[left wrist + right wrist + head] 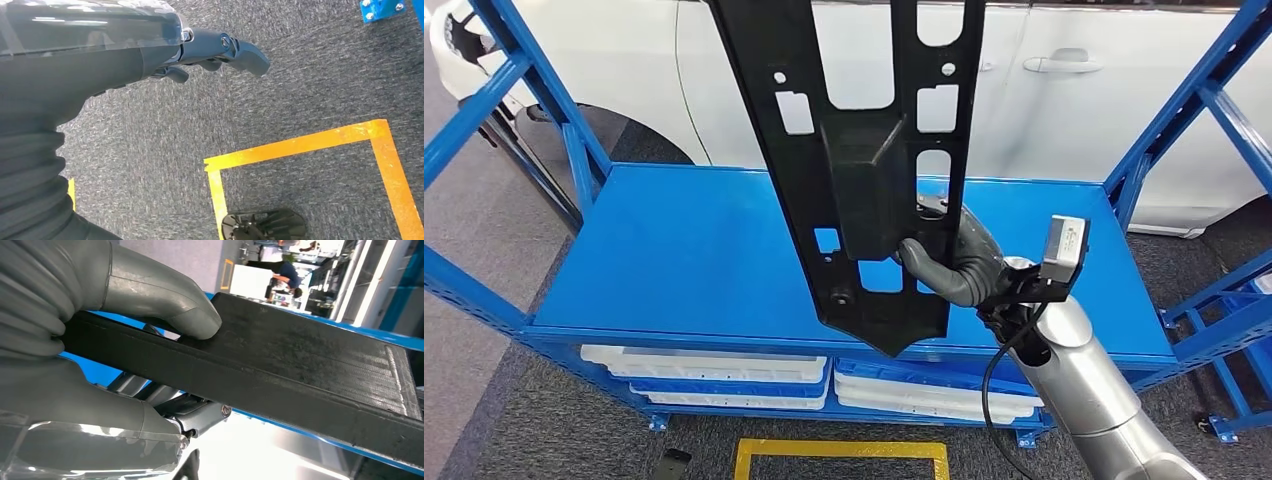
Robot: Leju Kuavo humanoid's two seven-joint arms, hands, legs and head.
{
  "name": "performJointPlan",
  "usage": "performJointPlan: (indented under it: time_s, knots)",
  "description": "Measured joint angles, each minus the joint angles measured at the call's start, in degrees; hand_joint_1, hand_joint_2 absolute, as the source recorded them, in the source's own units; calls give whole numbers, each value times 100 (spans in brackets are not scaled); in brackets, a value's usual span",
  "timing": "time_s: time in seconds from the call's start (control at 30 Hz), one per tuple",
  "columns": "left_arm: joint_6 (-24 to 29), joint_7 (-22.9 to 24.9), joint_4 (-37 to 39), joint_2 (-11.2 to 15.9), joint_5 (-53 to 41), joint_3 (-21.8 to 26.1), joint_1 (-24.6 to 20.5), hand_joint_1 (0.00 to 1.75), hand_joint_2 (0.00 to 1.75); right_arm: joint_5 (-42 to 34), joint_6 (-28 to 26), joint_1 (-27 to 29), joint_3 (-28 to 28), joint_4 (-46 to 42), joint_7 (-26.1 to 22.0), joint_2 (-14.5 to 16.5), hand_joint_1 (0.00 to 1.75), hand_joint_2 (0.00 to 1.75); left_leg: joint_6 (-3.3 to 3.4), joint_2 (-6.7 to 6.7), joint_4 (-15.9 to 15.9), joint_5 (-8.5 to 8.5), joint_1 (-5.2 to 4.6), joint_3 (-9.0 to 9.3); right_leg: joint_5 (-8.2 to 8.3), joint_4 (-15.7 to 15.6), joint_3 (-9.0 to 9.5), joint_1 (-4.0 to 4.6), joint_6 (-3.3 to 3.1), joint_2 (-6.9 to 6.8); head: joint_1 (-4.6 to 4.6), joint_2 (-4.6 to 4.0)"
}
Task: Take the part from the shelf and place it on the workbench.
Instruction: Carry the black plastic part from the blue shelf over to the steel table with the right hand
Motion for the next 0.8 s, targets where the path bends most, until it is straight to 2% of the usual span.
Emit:
performJointPlan:
  time_s: [0.07, 0.17, 0.2, 0.27, 0.33, 0.37, 0.4, 0.43, 0.5, 0.53, 0.57, 0.67, 0.7, 0.73, 0.8]
  knots:
    - [-1, 6, 1, 0, 9, 7, 1, 0, 175, -19, 0, 30, -1, -50, -16, -6, 175, 175, -41, 2, 18, -13, -17, -16, 77, -350, 158, 26, -42, 3, -1, 0]
    - [0, 15, 1, -1, 14, 19, 1, 0, 175, -42, 2, 103, 1, -111, -25, -7, 175, 175, -122, 3, 24, -25, -25, -20, 86, -398, 161, 20, -118, 1, -1, 0]
    - [1, 16, 0, 0, 14, 24, 1, 0, 175, -47, 3, 113, 1, -129, -26, -8, 175, 175, -149, 5, 97, -89, -26, -49, 99, -419, 169, 2, -156, -7, -1, 0]
    - [1, 16, -1, 2, 15, 32, 1, 0, 175, -55, 1, 125, 0, -159, -31, -7, 175, 175, -193, 10, 583, -390, -14, -258, 116, -450, 186, -22, -212, -24, -2, 0]
    - [1, 17, 0, 2, 15, 40, 6, 0, 175, -57, 1, 152, 2, -173, -34, -4, 175, 175, -234, 12, 1365, -742, 3, -608, 115, -450, 184, -18, -228, -27, -2, 0]
    - [1, 17, 1, 1, 15, 44, 12, 0, 175, -56, 2, 170, 3, -175, -33, -4, 175, 175, -248, 13, 1616, -805, 10, -723, 114, -447, 185, -15, -228, -27, -2, 0]
    - [1, 18, 1, 1, 15, 48, 15, 0, 175, -56, 3, 186, 5, -177, -33, -4, 175, 175, -255, 13, 1641, -748, 14, -734, 113, -443, 186, -14, -227, -26, -2, 0]
    - [1, 18, 1, 1, 15, 51, 16, 0, 175, -56, 3, 196, 6, -179, -33, -4, 175, 175, -253, 14, 1423, -587, 17, -630, 111, -437, 190, -14, -223, -24, -2, 1]
    - [1, 18, -1, 2, 15, 56, 8, 0, 175, -56, 3, 200, 7, -191, -34, -4, 175, 175, -221, 14, 593, -201, 16, -224, 97, -420, 197, -9, -198, -18, -2, 1]
    - [1, 18, -1, 2, 15, 59, 3, 0, 175, -57, 2, 199, 6, -198, -34, -4, 175, 175, -194, 12, 262, -90, 8, -68, 92, -407, 192, 1, -175, -13, -1, 1]
    - [1, 18, -1, 2, 15, 62, 1, 0, 175, -57, 2, 200, 5, -205, -34, -4, 175, 175, -169, 10, 68, -45, -1, 20, 92, -401, 183, 10, -148, -10, -1, 0]
    - [1, 18, -1, 3, 15, 75, 9, 0, 175, -56, 3, 206, 3, -212, -34, -4, 175, 175, -75, 5, -10, -30, -9, 33, 97, -404, 172, 15, -49, -9, -1, 0]
    - [1, 18, -1, 4, 14, 80, 8, 0, 175, -56, 2, 206, 1, -213, -34, -5, 175, 175, -37, 6, -33, -11, 0, 41, 52, -356, 155, 8, -16, -11, -1, 0]
    - [1, 18, -1, 4, 14, 83, 3, 0, 175, -56, 2, 203, -1, -214, -34, -6, 175, 175, -4, 10, -57, 7, 11, 48, -53, -210, 93, 2, 12, -12, -1, 0]
    - [0, 18, -1, 2, 16, 85, -3, 0, 175, -57, 0, 211, -2, -214, -33, -7, 175, 175, 33, 18, -74, 28, 14, 46, -418, 441, -199, -13, 59, -14, 0, 0]
